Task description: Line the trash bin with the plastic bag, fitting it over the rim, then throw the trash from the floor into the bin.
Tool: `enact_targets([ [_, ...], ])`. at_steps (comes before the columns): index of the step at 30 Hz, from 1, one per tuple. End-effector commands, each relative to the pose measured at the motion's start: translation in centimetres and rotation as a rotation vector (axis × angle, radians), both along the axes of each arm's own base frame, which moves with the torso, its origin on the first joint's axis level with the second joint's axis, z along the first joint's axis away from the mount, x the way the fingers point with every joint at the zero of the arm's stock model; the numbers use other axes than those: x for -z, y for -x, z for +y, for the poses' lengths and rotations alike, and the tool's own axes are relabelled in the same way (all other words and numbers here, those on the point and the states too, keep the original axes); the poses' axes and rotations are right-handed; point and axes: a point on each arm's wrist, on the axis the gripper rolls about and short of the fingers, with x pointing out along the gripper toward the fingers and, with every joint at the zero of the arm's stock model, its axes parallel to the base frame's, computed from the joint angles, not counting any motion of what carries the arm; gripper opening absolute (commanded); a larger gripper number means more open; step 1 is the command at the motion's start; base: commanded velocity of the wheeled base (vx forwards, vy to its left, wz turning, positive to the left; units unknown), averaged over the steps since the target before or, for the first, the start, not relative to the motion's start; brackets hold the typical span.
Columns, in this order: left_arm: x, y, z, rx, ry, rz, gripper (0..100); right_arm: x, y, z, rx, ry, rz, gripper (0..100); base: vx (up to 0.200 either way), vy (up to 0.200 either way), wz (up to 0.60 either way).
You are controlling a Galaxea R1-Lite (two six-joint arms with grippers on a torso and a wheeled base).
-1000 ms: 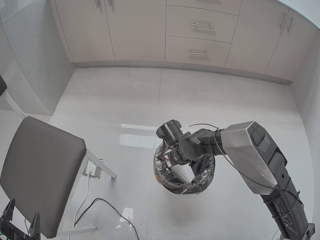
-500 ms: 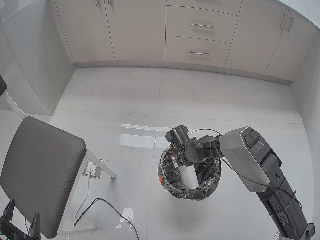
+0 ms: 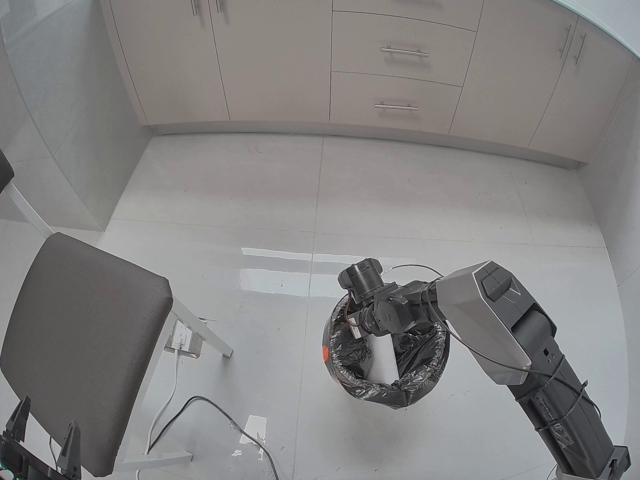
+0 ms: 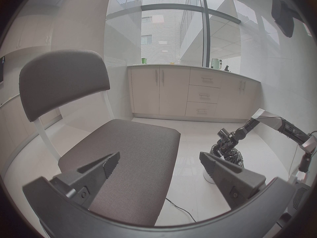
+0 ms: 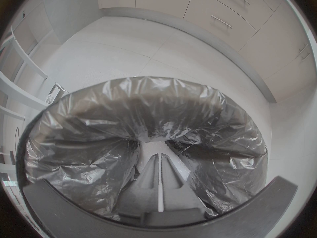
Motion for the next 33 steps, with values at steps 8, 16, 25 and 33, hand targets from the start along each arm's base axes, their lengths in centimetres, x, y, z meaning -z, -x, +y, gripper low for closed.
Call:
enact_targets([
  [8,0.1,0.1,0.0,-0.002,-0.001,-0.015,100,-8.4,2.5,2.0,-0.060,-0.021,-0.029,0,0.000,0.000,0.00],
  [16,0.1,0.1,0.0,0.000,0.001,-0.015,100,-10.3,6.3,1.3,-0.090,0.146,0.216,0,0.000,0.000,0.00],
  [25,0.1,0.1,0.0,-0.002,0.001,-0.015,100,-5.7,8.3,1.0,-0.004,0.242,0.443,0,0.000,0.000,0.00],
  [33,0.1,0.1,0.0,0.001,0.001,-0.015,100,-1.4,8.1,2.2,-0.027,0.221,0.449,0,0.000,0.000,0.00],
])
